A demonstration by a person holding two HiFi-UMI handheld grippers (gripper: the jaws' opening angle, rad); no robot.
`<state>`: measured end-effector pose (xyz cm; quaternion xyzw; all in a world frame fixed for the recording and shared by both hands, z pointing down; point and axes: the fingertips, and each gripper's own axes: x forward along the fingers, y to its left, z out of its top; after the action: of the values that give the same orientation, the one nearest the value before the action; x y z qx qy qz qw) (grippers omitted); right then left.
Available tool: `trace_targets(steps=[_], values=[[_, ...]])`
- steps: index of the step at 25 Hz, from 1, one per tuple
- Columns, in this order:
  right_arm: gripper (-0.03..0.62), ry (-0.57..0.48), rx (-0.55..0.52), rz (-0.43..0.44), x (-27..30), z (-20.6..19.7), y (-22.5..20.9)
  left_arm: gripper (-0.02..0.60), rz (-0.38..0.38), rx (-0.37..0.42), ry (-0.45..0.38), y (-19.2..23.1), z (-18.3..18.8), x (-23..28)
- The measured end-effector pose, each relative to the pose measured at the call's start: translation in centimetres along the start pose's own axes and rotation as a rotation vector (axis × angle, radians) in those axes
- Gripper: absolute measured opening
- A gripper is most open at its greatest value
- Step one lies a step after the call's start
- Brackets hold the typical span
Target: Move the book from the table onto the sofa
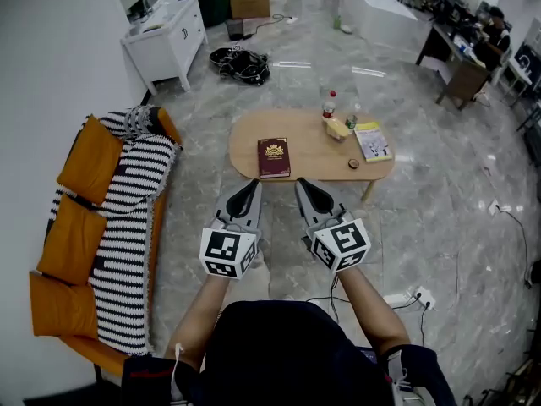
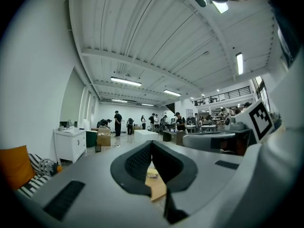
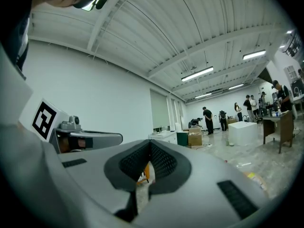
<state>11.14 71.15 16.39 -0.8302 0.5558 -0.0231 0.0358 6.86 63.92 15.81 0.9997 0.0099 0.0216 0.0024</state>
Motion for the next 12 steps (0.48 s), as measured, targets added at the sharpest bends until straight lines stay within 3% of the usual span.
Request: trace_targets(steps=[12], values=[[0.006,0.035,-0.004,-0.016,9.3,-0.6,-4.9,0.015,-0.021,-0.003,0.02,7.0,-0.6,7.8]])
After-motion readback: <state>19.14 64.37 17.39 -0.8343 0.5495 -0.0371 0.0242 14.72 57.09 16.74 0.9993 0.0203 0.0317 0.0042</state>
